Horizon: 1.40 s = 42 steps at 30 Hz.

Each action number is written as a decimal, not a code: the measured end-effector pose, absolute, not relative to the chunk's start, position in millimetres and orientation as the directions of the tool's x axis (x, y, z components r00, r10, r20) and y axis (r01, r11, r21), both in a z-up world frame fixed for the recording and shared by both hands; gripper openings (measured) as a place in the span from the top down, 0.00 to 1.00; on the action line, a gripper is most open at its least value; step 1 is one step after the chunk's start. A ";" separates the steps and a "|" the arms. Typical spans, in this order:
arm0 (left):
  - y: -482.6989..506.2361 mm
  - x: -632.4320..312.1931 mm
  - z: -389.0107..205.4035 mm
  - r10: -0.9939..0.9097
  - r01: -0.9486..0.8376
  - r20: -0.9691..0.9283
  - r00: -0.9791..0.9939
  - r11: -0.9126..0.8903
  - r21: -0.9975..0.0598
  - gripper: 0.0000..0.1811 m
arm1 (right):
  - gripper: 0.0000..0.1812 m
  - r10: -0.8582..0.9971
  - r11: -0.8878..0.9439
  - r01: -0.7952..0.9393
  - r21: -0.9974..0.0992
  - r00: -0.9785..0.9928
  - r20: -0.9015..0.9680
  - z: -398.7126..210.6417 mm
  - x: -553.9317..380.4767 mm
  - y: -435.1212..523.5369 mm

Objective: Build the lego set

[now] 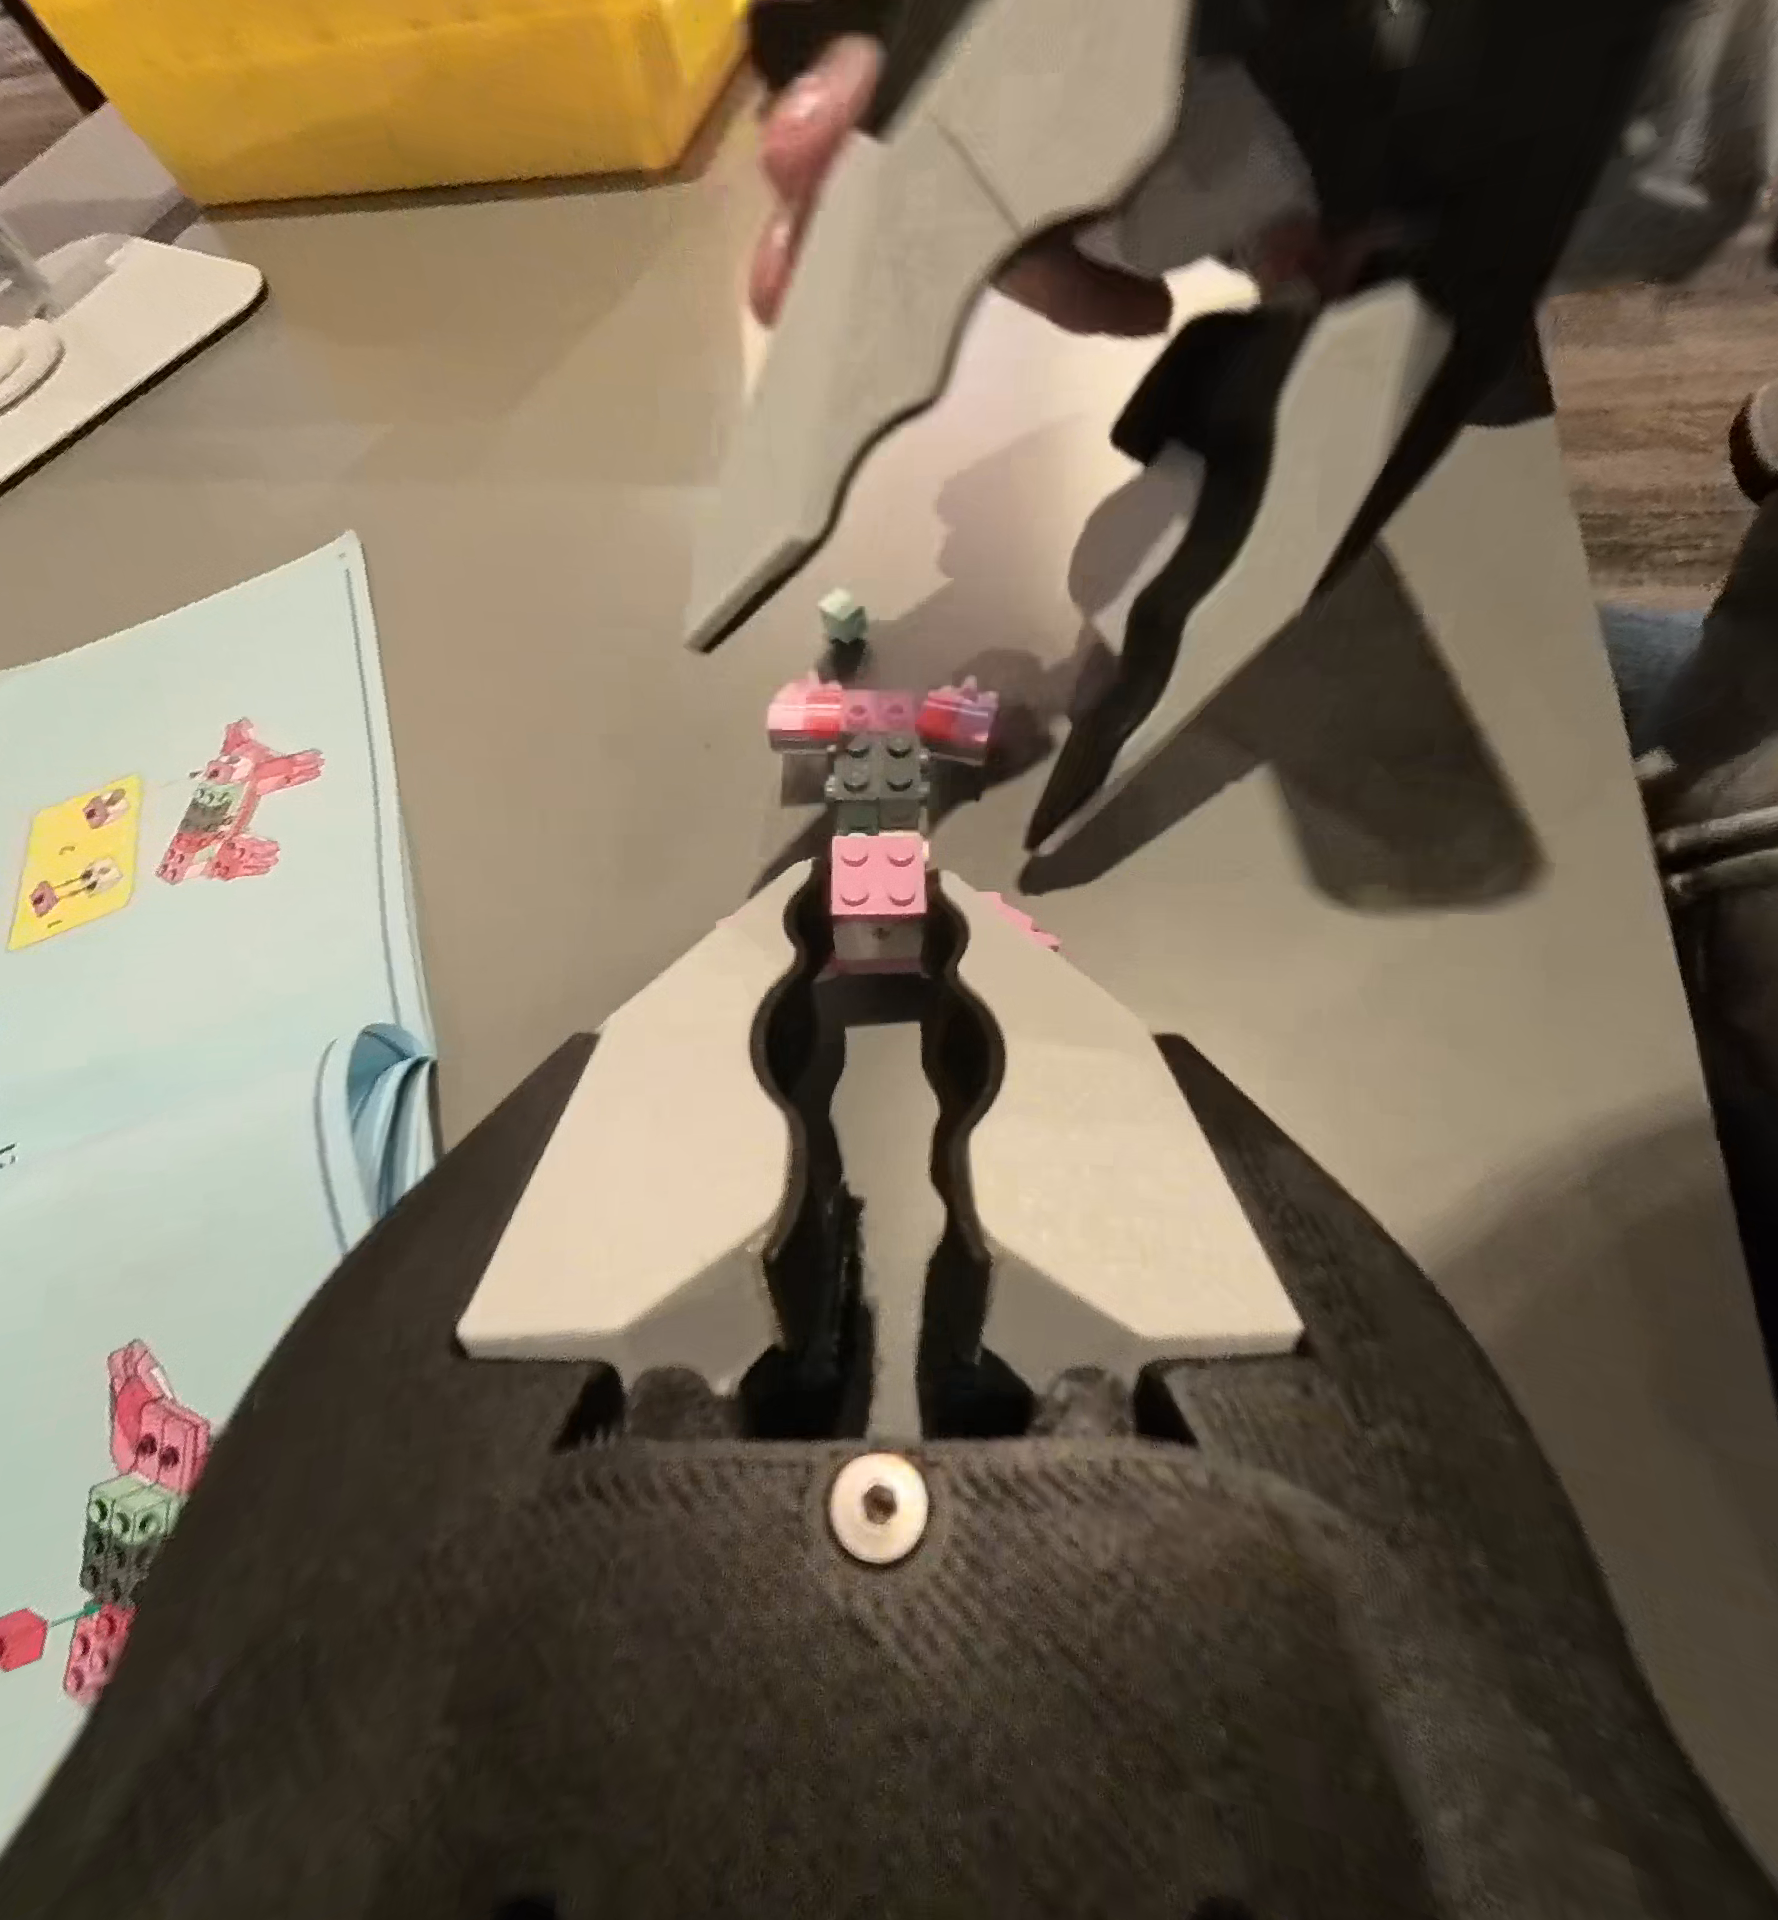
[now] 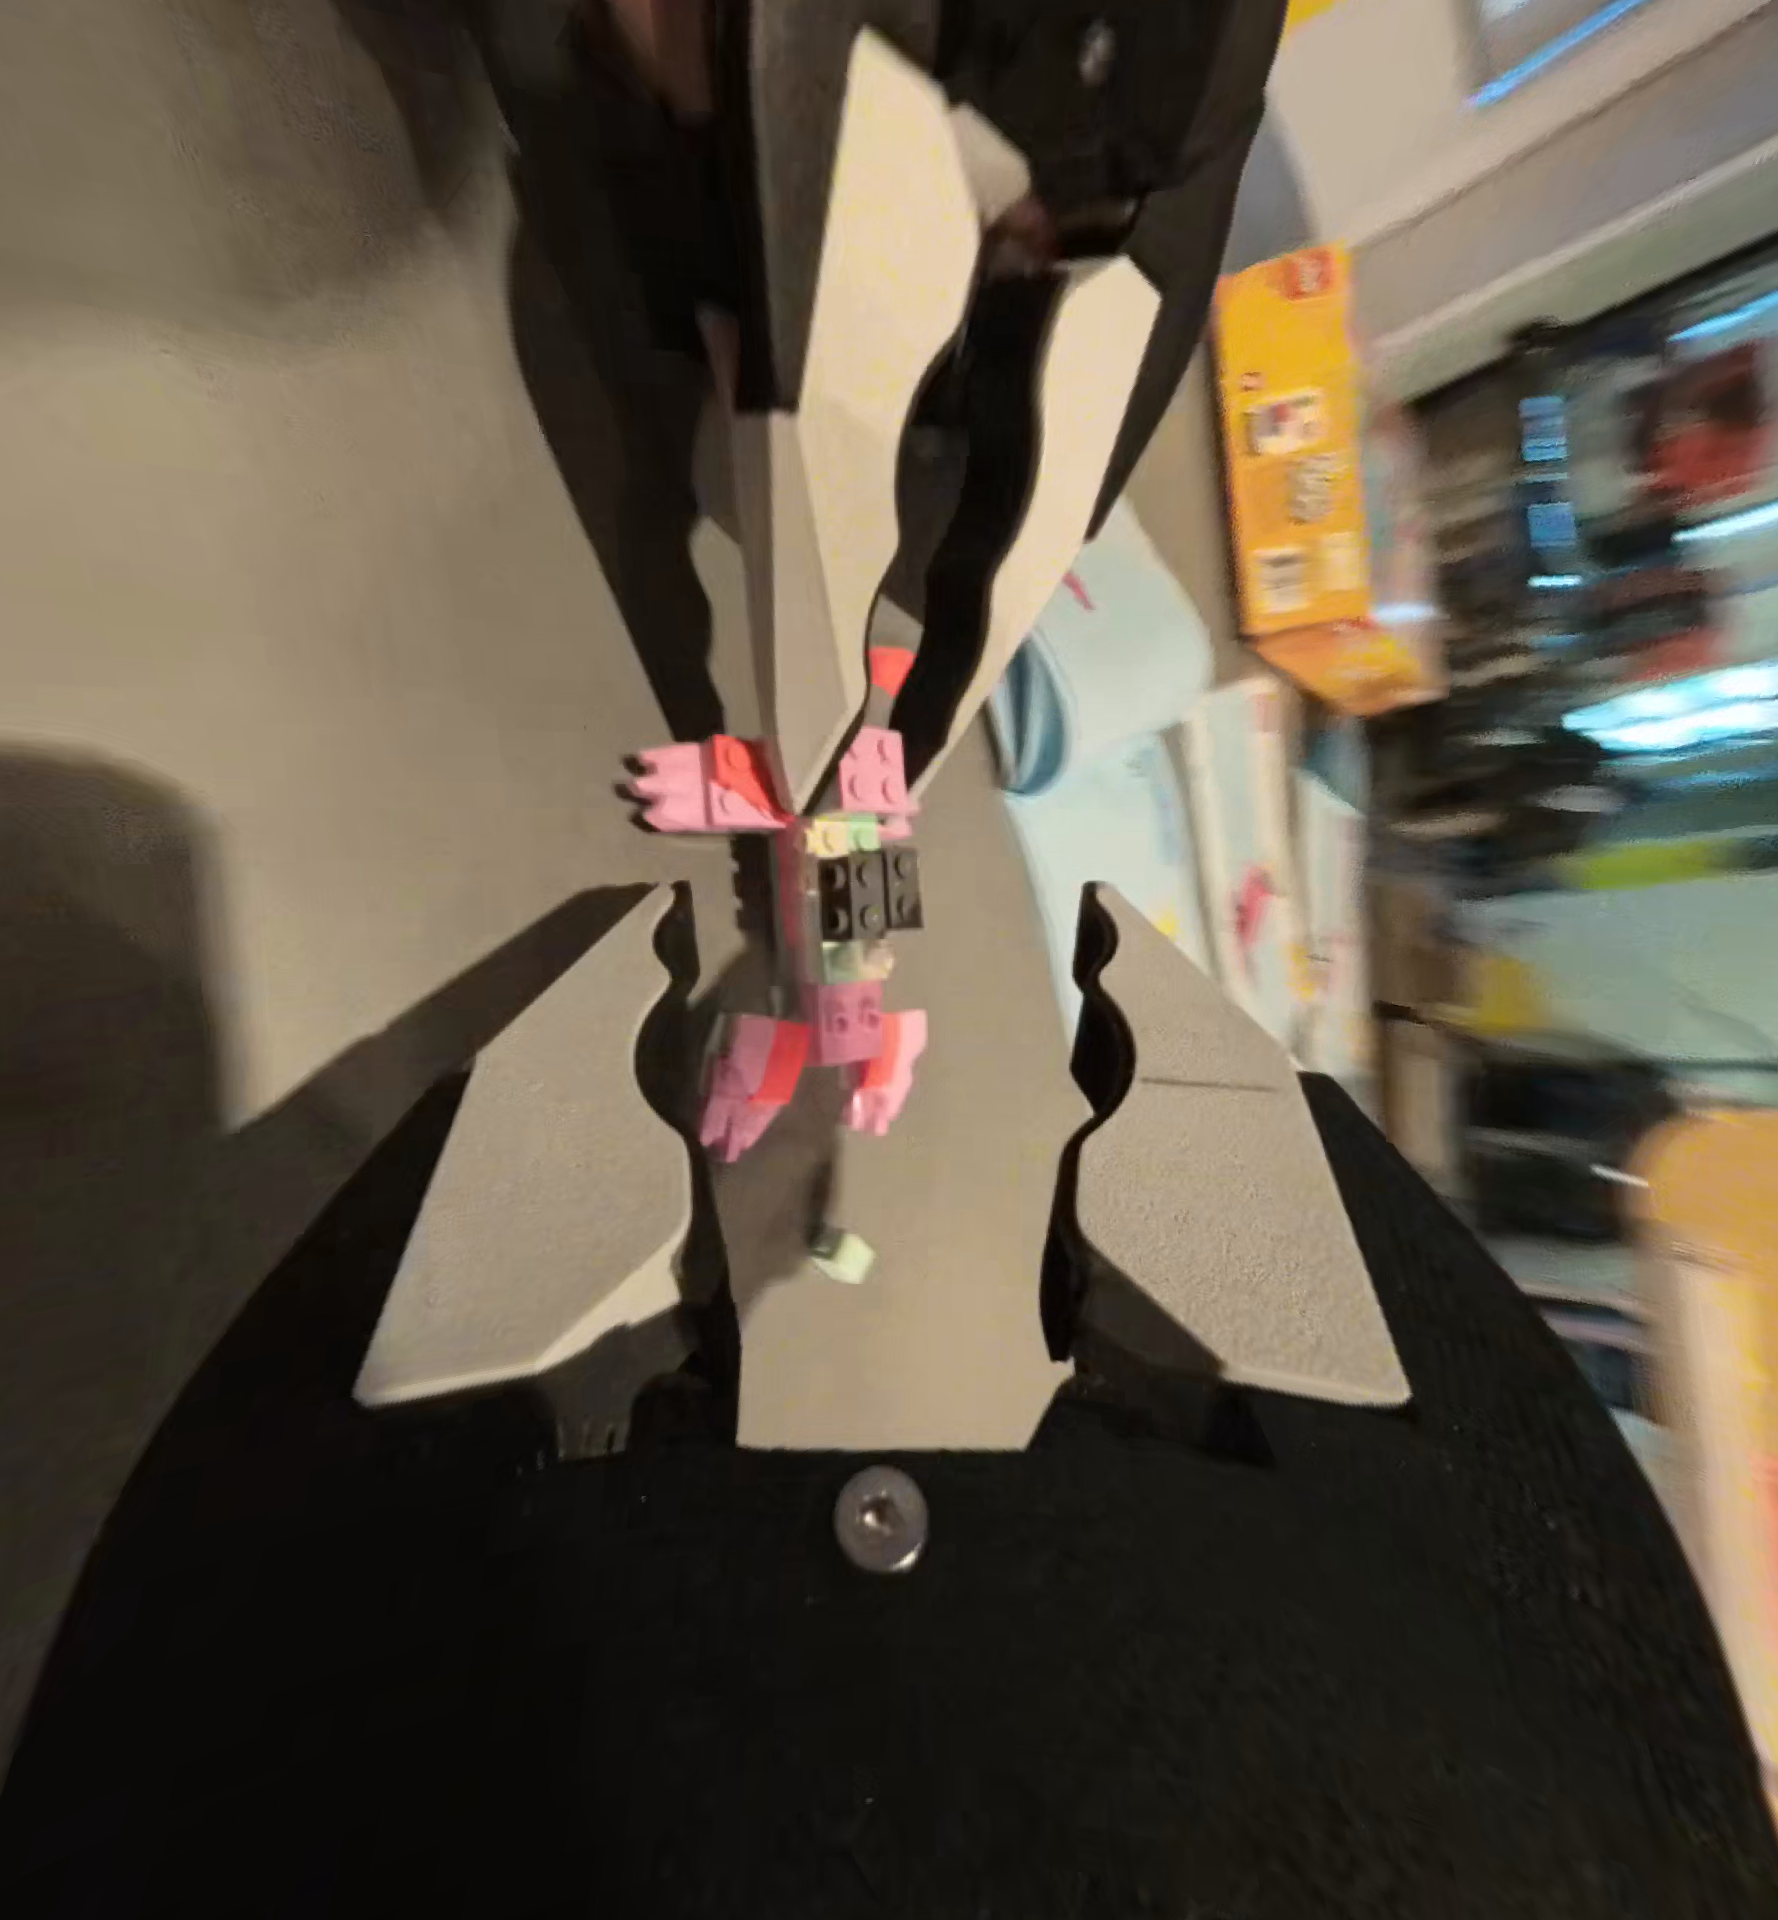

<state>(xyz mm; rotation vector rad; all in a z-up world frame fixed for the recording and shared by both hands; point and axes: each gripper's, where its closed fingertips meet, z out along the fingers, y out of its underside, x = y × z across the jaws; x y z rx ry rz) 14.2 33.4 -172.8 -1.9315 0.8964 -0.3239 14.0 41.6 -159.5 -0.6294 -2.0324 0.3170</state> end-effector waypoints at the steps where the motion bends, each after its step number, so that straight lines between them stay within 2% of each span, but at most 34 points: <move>1: 34.6 12.4 -171.4 -0.696 -0.435 -0.124 0.708 -0.291 -0.852 0.91 | 0.60 0.487 0.867 0.309 -0.391 -0.360 0.796 -159.9 11.6 46.3; 5: 37.9 7.1 -165.4 -0.667 -0.356 -0.057 0.743 -0.322 -0.877 0.91 | 0.65 0.340 0.906 0.345 -0.245 -0.249 0.907 -165.1 5.0 54.6; 14: 37.5 7.2 -162.4 -0.666 -0.315 -0.012 0.746 -0.336 -0.887 0.91 | 0.75 0.096 0.947 0.321 -0.022 -0.217 0.972 -166.7 -9.3 55.7; 21: 37.1 7.9 -162.8 -0.668 -0.309 0.000 0.744 -0.344 -0.887 0.91 | 0.81 0.085 0.941 0.339 -0.011 -0.202 0.976 -166.6 -9.8 59.9; 42: 35.4 9.9 -171.4 -0.673 -0.332 0.021 0.740 -0.391 -0.859 0.91 | 0.84 0.079 0.944 0.329 0.010 -0.255 0.964 -175.4 -7.4 58.9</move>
